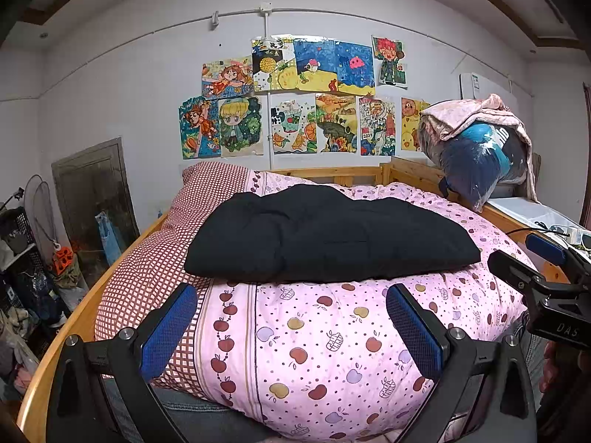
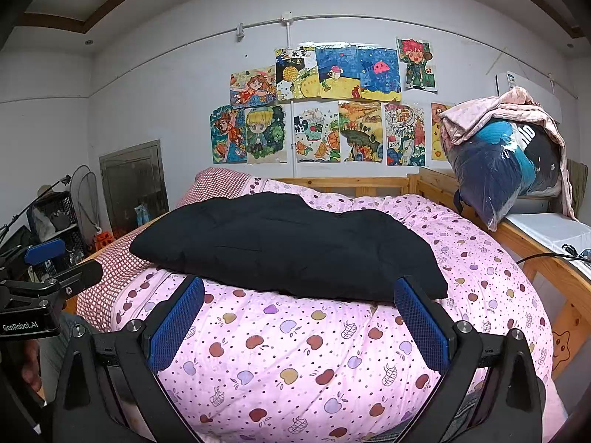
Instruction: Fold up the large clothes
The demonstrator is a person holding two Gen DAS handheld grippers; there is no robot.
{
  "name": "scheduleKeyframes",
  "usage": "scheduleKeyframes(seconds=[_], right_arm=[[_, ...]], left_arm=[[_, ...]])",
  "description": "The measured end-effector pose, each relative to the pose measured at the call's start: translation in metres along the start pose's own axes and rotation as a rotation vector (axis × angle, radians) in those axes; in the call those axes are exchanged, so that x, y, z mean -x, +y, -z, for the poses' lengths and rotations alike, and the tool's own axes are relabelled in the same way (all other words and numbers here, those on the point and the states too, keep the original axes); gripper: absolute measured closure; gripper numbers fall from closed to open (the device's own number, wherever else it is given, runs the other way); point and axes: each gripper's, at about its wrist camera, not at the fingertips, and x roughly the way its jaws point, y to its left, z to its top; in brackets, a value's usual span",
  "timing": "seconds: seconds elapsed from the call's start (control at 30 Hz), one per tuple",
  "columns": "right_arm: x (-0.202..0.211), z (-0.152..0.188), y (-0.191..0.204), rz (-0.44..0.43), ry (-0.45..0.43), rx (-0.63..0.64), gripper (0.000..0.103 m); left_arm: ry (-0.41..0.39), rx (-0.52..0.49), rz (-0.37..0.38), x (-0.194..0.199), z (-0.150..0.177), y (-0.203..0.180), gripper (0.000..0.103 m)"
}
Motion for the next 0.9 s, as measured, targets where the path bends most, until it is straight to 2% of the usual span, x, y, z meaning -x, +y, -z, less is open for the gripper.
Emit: scheduleKeyframes(seconds=[0.9], right_arm=[[0.0, 0.001, 0.001, 0.001, 0.001, -0.002, 0.002]], left_arm=[[0.005, 0.03, -0.014, -0.002, 0.003, 0.01, 0.0]])
